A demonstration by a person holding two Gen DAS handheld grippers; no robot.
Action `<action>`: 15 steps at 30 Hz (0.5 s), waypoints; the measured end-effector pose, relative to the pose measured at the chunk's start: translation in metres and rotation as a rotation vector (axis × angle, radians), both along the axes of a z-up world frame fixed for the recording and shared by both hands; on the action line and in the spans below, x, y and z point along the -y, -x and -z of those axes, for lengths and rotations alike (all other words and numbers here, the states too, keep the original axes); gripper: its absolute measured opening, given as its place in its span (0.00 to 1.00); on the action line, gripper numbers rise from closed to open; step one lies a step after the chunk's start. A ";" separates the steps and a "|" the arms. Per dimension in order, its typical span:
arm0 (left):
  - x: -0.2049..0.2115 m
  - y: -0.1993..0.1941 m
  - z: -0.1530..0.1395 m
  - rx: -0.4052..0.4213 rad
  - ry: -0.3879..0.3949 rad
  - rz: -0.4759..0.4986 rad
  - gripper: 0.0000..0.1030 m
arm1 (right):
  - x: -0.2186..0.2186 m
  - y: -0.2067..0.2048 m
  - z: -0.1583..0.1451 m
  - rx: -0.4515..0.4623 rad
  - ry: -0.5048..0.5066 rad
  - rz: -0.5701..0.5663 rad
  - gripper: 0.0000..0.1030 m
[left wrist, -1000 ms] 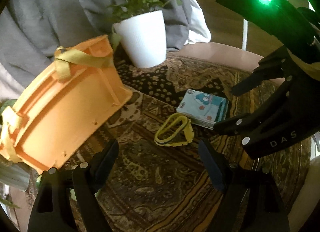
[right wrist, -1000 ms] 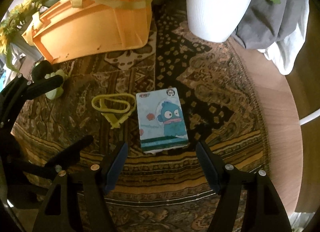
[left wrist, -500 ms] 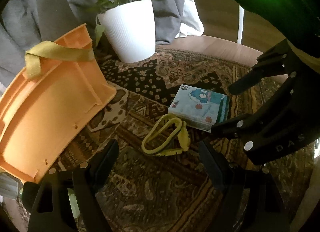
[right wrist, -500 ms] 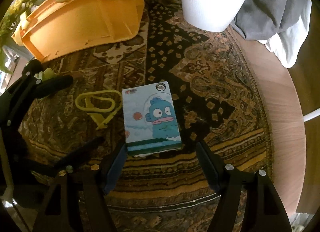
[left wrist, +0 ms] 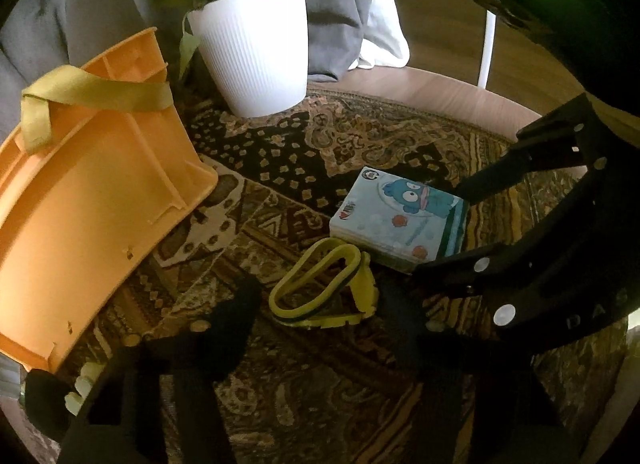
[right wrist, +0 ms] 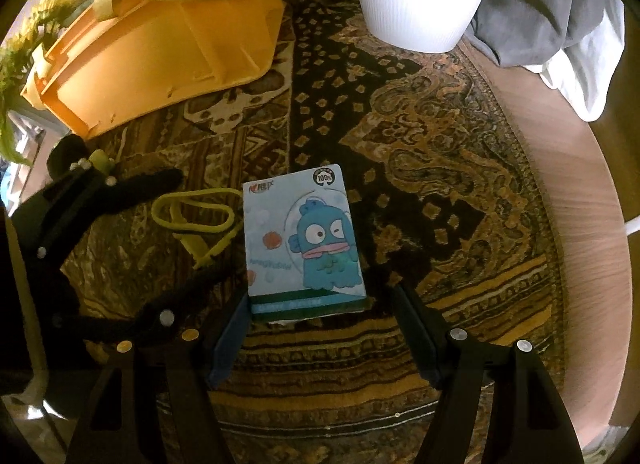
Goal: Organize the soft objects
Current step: 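Lower the left tool onto the yellow cord while the right tool lowers onto the blue box, then close the left tool on the yellow cord while the right tool grips the blue box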
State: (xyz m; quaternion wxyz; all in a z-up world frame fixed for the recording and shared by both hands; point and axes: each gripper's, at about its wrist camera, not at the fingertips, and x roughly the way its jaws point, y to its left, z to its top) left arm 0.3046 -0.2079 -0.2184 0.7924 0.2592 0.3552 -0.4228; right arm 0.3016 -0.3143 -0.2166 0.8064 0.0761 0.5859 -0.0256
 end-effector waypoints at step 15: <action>-0.010 0.003 -0.002 -0.057 0.032 -0.120 0.46 | -0.003 0.005 0.000 0.043 -0.025 -0.009 0.54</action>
